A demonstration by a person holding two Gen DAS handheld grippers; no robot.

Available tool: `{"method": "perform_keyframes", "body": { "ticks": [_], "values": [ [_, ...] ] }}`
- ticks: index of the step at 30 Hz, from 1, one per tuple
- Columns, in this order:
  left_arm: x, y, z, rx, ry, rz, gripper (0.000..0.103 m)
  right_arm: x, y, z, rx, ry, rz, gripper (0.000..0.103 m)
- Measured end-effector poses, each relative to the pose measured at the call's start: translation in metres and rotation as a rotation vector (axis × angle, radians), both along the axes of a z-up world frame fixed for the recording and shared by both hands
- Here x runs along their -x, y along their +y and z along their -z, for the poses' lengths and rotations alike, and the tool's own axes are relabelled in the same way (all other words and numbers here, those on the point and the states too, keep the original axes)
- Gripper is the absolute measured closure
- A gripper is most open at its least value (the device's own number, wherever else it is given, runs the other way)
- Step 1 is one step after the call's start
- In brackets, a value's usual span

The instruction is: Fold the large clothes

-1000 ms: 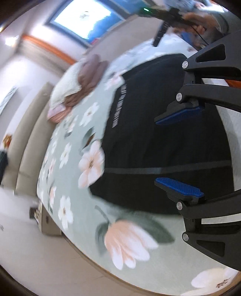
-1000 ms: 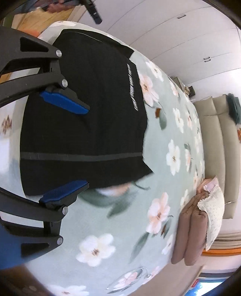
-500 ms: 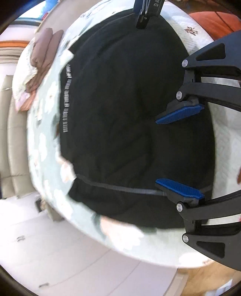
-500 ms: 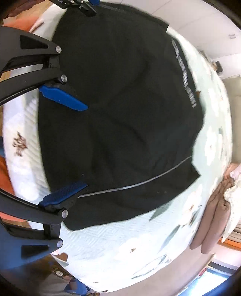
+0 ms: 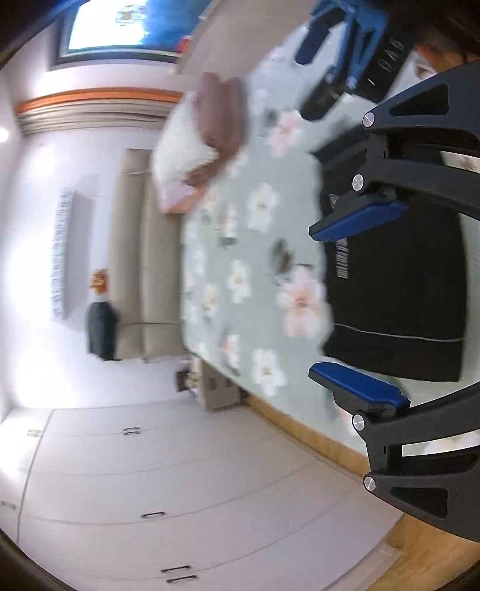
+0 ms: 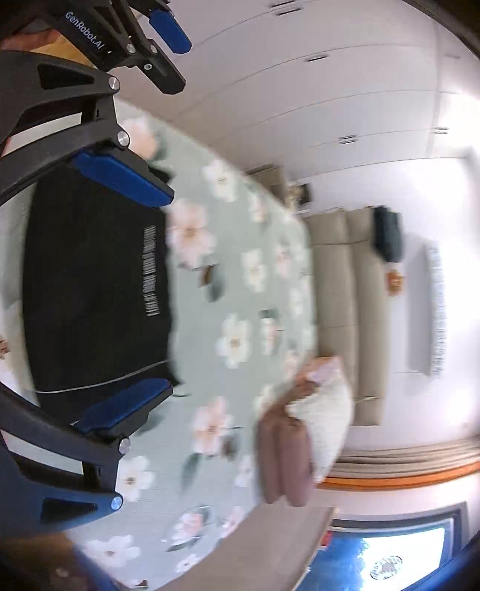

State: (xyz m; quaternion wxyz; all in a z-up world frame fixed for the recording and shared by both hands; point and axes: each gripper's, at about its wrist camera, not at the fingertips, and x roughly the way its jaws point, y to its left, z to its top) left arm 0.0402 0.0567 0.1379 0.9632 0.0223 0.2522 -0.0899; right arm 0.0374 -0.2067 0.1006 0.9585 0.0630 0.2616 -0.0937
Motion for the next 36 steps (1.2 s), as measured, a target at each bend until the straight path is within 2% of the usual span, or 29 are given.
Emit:
{"method": "perform_keyframes", "body": {
  "ticks": [2, 3, 6, 8, 15, 18, 22, 28, 31, 36],
  "values": [
    [0.000, 0.000, -0.019, 0.020, -0.044, 0.002, 0.023, 0.011, 0.005, -0.022, 0.018, -0.023, 0.027, 0.006],
    [0.001, -0.001, -0.022, 0.025, -0.064, -0.005, 0.023, 0.011, 0.006, -0.028, 0.023, -0.033, 0.040, 0.005],
    [-0.001, -0.005, -0.016, 0.012, -0.067, -0.032, 0.023, 0.005, 0.002, -0.031, 0.012, -0.024, 0.054, 0.004],
    [-0.015, -0.015, 0.002, -0.004, -0.025, -0.026, 0.023, -0.005, -0.002, -0.020, 0.017, 0.004, 0.056, 0.004],
    [-0.072, -0.042, 0.072, -0.014, 0.099, 0.026, 0.023, -0.061, -0.032, 0.059, 0.020, 0.176, 0.067, 0.004],
    [-0.097, -0.049, 0.092, -0.015, 0.148, 0.024, 0.023, -0.085, -0.048, 0.089, -0.023, 0.237, 0.076, 0.004],
    [-0.119, -0.057, 0.114, -0.027, 0.188, 0.015, 0.023, -0.105, -0.059, 0.115, -0.044, 0.276, 0.089, 0.004],
    [-0.134, -0.061, 0.134, -0.020, 0.246, 0.020, 0.023, -0.116, -0.061, 0.135, -0.028, 0.320, 0.085, 0.004],
    [-0.135, -0.061, 0.137, -0.012, 0.255, 0.021, 0.023, -0.114, -0.060, 0.135, -0.021, 0.321, 0.081, 0.004],
    [-0.130, -0.058, 0.135, -0.041, 0.257, 0.020, 0.023, -0.110, -0.056, 0.132, -0.013, 0.325, 0.069, 0.004]
  ]
}}
